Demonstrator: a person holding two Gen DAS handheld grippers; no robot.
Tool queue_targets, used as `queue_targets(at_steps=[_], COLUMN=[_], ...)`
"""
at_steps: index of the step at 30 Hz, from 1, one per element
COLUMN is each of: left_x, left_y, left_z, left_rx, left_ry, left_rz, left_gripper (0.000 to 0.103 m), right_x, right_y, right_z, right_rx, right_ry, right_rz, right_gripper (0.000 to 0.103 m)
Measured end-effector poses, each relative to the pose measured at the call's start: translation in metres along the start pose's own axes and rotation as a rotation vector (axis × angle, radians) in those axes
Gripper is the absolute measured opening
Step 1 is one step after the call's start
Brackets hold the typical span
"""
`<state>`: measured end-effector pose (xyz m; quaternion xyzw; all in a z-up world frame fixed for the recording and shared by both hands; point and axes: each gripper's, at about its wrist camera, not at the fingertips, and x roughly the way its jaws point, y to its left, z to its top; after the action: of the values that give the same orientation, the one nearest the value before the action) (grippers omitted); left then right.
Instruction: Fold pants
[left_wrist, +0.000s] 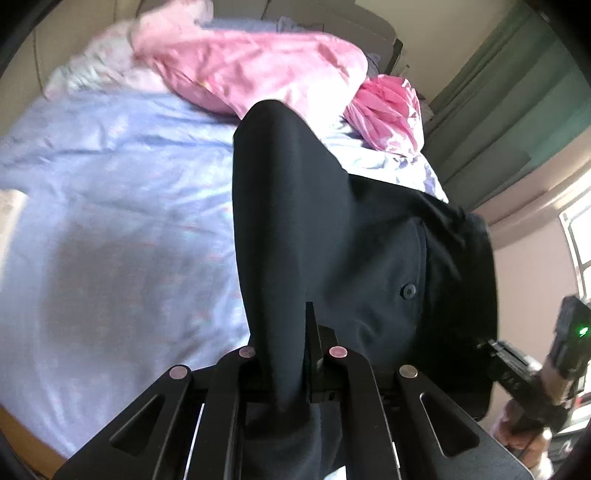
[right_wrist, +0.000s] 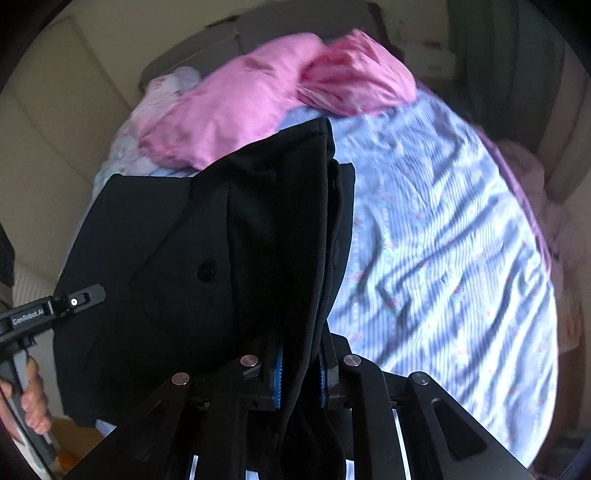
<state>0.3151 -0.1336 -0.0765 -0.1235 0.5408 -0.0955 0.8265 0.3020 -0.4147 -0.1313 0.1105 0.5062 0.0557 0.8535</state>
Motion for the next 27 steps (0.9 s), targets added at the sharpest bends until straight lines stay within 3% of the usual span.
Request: queue_targets(at_steps=[9,13,17,27], left_x=[-0.087,-0.118,-0.144,-0.175], left_y=[0.069,0.115,0.15,0.205], left_z=[-0.027,-0.028,-0.03,-0.034], left_rx=[0.052,0.107,0.184,0.136], left_ry=[-0.087,-0.077,-0.074,-0.116], left_rz=[0.016,-0.046,-0.044,-0.059], left_gripper=[0.009,0.008,0.008,0.008], right_x=[-0.055,-0.071,-0.077,-0.082], right_y=[0.099,0.148,0.187,0.263], right_z=[-0.038,-0.063,-0.086,-0.11], right_rx=[-0.077,-0.044,0.024,-0.016], right_ry=[-0.06,-0.09,-0.116,-0.119], right_rz=[0.037,0.012,-0.015,0.002], right_gripper=[0.015,0.015,0.015,0.015])
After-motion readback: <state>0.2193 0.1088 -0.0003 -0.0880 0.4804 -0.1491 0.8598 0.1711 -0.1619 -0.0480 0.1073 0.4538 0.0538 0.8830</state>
